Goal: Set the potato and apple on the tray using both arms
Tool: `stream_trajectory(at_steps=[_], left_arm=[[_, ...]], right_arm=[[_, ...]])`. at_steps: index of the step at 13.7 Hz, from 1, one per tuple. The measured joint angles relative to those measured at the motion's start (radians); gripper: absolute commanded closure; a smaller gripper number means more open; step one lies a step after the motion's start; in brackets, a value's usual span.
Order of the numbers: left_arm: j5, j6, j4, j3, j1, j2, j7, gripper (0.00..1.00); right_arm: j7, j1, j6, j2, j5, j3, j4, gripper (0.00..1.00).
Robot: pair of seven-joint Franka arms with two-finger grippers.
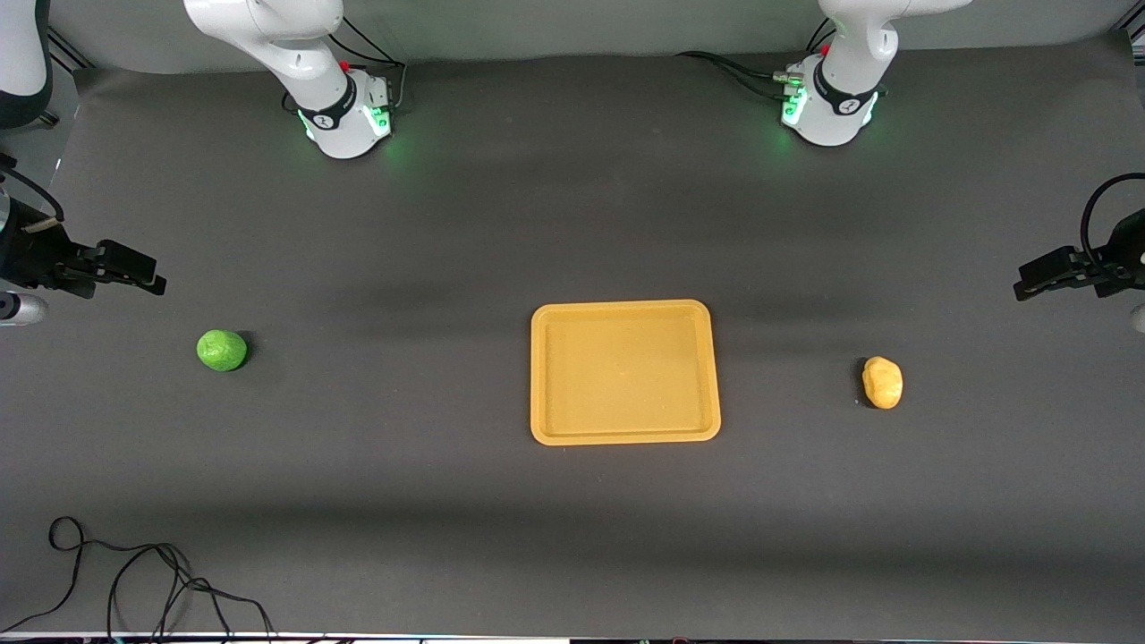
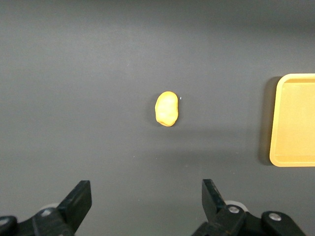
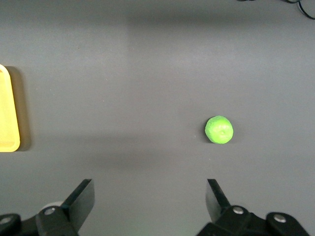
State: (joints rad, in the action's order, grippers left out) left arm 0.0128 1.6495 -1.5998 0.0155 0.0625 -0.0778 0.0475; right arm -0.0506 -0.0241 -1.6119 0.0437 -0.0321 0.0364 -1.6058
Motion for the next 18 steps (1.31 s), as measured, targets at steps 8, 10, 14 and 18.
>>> stream_trajectory(at_steps=[8, 10, 14, 18], left_arm=[[0.000, 0.001, 0.001, 0.000, 0.000, 0.000, 0.000, 0.00], [0.000, 0.001, 0.001, 0.000, 0.000, -0.001, 0.000, 0.00], [0.000, 0.010, 0.001, 0.000, -0.004, -0.006, -0.009, 0.00], [-0.001, 0.010, 0.000, -0.002, -0.020, -0.026, -0.039, 0.00]], right_arm=[[0.001, 0.000, 0.000, 0.000, 0.000, 0.001, 0.000, 0.00], [0.001, 0.000, 0.000, 0.000, 0.000, 0.001, 0.000, 0.00], [0.001, 0.000, 0.001, 0.000, 0.000, 0.001, 0.000, 0.00], [0.001, 0.000, 0.002, 0.000, 0.000, 0.001, -0.001, 0.00]])
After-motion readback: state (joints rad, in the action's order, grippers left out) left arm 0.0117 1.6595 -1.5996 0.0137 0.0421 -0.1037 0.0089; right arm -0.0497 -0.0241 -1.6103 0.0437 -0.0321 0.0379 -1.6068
